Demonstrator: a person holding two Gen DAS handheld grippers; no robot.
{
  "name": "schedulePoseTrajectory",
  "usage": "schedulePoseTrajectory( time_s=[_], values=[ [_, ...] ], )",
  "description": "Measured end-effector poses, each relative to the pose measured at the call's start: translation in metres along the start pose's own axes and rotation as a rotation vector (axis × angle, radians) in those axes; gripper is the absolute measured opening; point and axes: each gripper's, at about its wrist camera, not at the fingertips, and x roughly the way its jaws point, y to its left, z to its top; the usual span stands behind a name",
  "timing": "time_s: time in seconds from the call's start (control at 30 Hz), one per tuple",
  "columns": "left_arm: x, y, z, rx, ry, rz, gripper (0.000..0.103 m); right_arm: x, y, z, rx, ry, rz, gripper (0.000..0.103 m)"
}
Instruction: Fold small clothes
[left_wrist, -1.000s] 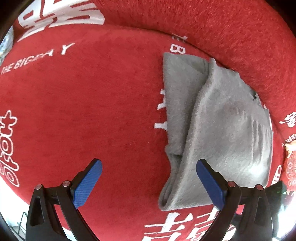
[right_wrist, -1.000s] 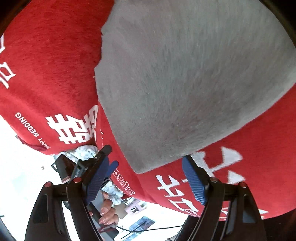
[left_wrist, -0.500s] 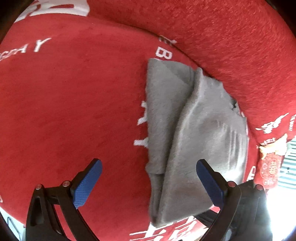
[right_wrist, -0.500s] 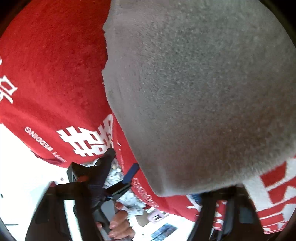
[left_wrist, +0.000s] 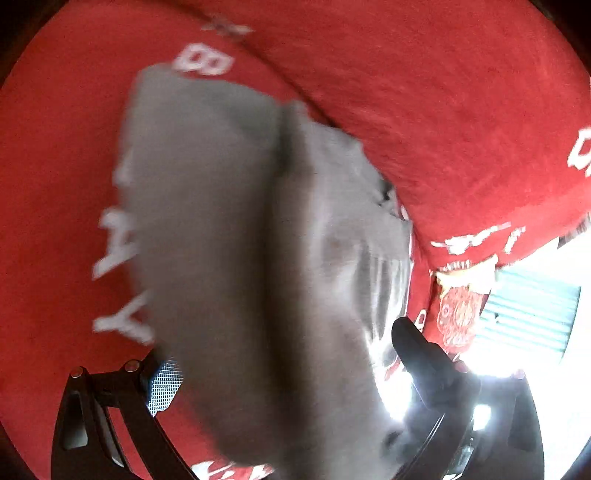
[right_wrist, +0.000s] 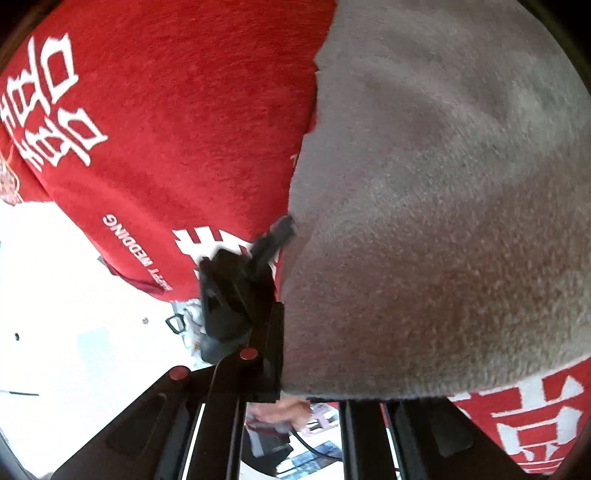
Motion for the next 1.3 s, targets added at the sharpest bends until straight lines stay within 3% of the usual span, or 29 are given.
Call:
schedulePoseTrajectory(
  time_s=[0.07, 0.13, 0.17, 0.27, 0.33, 0.37, 0.43, 0.53, 0.57, 0.6, 0.67, 0.77, 0.9, 1.1, 1.3],
  values=[
    [0.008, -0.017, 0.0, 0.069, -0.002, 0.078, 0.094, 0.002, -0.004, -0.003, -0.015, 0.021, -0.042, 0.008],
    [0.018, -0.033, -0.002, 0.142, -0.008, 0.213, 0.051, 0.003, -0.011, -0.008, -0.013, 0.051, -0.09, 0.008],
    [0.023, -0.035, -0.002, 0.158, -0.001, 0.257, 0.042, 0.003, -0.014, -0.009, -0.007, 0.07, -0.113, 0.009],
    [0.03, -0.036, -0.004, 0.164, 0.0, 0.308, 0.038, -0.004, -0.02, -0.011, -0.023, 0.138, -0.218, 0.018],
    [0.029, -0.037, -0.006, 0.17, -0.014, 0.318, 0.038, -0.015, -0.021, -0.01, -0.052, 0.177, -0.298, 0.04],
    [0.029, -0.039, -0.007, 0.169, -0.019, 0.327, 0.038, -0.021, -0.019, -0.008, -0.07, 0.178, -0.332, 0.06],
    [0.029, -0.039, -0.008, 0.164, -0.024, 0.346, 0.038, -0.04, -0.012, -0.001, -0.132, 0.163, -0.388, 0.065],
    [0.033, -0.041, -0.009, 0.155, -0.027, 0.36, 0.038, -0.07, 0.007, 0.02, -0.228, 0.075, -0.451, 0.062],
    [0.034, -0.042, -0.009, 0.151, -0.03, 0.366, 0.038, -0.079, 0.012, 0.029, -0.249, 0.037, -0.465, 0.053],
    [0.033, -0.04, -0.011, 0.151, -0.031, 0.371, 0.038, -0.083, 0.018, 0.04, -0.264, 0.001, -0.49, 0.031],
    [0.029, -0.037, -0.011, 0.153, -0.037, 0.383, 0.038, -0.085, 0.023, 0.061, -0.293, -0.047, -0.565, 0.006],
    [0.036, -0.046, -0.012, 0.175, -0.056, 0.423, 0.038, -0.075, 0.028, 0.087, -0.342, -0.078, -0.636, 0.006],
    [0.039, -0.057, -0.016, 0.198, -0.093, 0.453, 0.023, -0.044, 0.007, 0.101, -0.378, 0.011, -0.724, 0.001],
    [0.027, -0.096, -0.025, 0.234, -0.158, 0.455, 0.021, -0.044, 0.008, 0.104, -0.419, 0.043, -0.688, 0.0],
    [0.03, -0.182, -0.033, 0.345, -0.198, 0.398, 0.02, -0.084, 0.003, 0.107, -0.336, 0.057, -0.512, 0.005]
  ],
)
